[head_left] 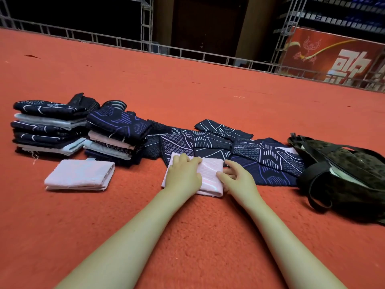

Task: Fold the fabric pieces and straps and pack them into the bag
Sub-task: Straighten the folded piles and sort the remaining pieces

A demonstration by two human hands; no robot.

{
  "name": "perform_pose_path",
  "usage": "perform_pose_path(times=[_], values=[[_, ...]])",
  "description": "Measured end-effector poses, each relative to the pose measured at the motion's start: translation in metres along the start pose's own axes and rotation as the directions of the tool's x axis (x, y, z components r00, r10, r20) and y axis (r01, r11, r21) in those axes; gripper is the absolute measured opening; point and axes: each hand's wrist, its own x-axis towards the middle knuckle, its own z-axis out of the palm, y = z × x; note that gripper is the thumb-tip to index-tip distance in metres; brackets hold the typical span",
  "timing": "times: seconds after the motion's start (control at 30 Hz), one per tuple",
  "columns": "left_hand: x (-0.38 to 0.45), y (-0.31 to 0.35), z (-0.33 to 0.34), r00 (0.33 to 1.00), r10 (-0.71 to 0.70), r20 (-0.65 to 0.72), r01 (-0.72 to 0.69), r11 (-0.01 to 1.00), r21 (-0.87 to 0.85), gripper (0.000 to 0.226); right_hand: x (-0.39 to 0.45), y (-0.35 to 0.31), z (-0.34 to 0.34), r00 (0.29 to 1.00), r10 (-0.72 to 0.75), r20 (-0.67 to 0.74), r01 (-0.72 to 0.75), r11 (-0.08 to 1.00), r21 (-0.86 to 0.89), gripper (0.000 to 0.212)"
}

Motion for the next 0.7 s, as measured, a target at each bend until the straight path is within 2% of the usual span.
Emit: perform_pose_path(times=[0.07, 0.2, 0.4, 0.47, 0.57, 0.63, 0.7], values=[[0.0, -0.001, 0.0, 1.0, -0.011, 0.028, 0.011, 1.0, -0.019, 0.05, 0.003, 0.0, 0.0, 0.998, 0.06, 0.017, -0.061, 0.996, 0.069, 0.042], [0.001, 0.0, 0.0, 0.998, -0.021, 0.051, 0.026, 0.994, -0.106, 0.049, 0.002, -0.006, 0.002, 0.994, 0.081, 0.071, -0.091, 0.984, 0.153, 0.04], [0.0, 0.012, 0.001, 1.0, -0.007, -0.012, 0.0, 0.894, -0.449, 0.041, -0.005, -0.021, -0.009, 0.993, 0.092, -0.071, -0.052, 0.899, 0.435, 0.036], [-0.003, 0.02, 0.0, 0.998, 0.001, 0.064, 0.036, 0.817, -0.576, 0.038, -0.007, -0.026, -0.014, 0.991, 0.114, -0.068, -0.06, 0.845, 0.531, 0.032], [-0.005, 0.031, 0.0, 0.977, -0.006, 0.213, 0.161, 0.673, -0.722, 0.035, -0.011, -0.032, -0.017, 0.992, 0.112, 0.051, -0.119, 0.769, 0.628, 0.025], [-0.005, 0.036, -0.004, 0.961, -0.001, 0.278, 0.215, 0.636, -0.741, 0.035, -0.013, -0.03, -0.015, 0.991, 0.087, 0.105, -0.131, 0.823, 0.553, 0.029], [-0.005, 0.033, -0.006, 0.95, -0.043, 0.309, 0.299, 0.408, -0.863, 0.034, -0.012, -0.023, -0.009, 0.992, 0.044, 0.118, -0.081, 0.938, 0.336, 0.039]])
